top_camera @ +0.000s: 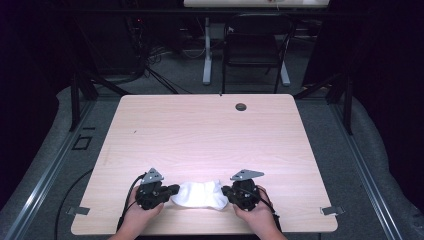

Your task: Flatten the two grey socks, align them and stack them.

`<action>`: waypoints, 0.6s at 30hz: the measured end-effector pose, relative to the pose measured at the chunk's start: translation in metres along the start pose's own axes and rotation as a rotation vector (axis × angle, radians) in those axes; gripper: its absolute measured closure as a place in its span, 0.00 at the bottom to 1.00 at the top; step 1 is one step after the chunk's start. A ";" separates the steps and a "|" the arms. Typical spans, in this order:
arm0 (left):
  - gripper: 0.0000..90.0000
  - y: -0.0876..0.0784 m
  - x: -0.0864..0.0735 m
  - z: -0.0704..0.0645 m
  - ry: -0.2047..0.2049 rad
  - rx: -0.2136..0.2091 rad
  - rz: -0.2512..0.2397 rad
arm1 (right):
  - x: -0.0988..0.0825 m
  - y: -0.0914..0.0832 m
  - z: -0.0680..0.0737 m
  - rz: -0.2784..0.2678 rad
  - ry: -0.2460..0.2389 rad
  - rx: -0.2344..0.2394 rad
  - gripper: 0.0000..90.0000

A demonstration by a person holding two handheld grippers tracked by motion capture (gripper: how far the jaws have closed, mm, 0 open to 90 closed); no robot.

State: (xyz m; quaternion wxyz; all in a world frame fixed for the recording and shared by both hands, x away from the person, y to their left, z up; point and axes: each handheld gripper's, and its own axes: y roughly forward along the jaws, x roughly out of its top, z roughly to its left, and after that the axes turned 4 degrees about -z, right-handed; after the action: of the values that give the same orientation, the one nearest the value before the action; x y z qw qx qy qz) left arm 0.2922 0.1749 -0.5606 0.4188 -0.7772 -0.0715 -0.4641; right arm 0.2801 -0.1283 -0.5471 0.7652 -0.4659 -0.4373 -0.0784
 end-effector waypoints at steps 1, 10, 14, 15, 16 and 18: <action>0.96 0.000 0.000 0.000 0.001 0.001 0.001 | 0.000 0.001 0.000 -0.002 0.004 -0.001 0.96; 0.96 0.004 -0.003 0.003 0.003 0.005 0.009 | -0.002 0.003 -0.002 0.012 0.000 -0.003 0.96; 0.96 0.002 0.001 0.002 -0.003 -0.007 -0.014 | -0.002 0.004 -0.002 0.013 0.006 -0.006 0.96; 0.96 0.001 0.003 0.002 0.000 -0.009 -0.017 | -0.002 0.004 -0.002 0.013 0.006 -0.004 0.96; 0.96 0.001 0.004 0.001 -0.001 -0.009 -0.028 | -0.002 0.004 -0.002 0.010 0.003 -0.003 0.96; 0.96 0.001 0.006 0.001 0.003 -0.012 -0.030 | -0.002 0.004 -0.002 0.013 0.002 -0.004 0.96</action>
State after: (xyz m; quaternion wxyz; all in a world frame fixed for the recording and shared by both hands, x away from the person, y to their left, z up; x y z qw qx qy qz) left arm 0.2966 0.1730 -0.5563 0.4073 -0.7778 -0.0797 -0.4721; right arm 0.2820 -0.1282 -0.5521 0.7654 -0.4702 -0.4331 -0.0748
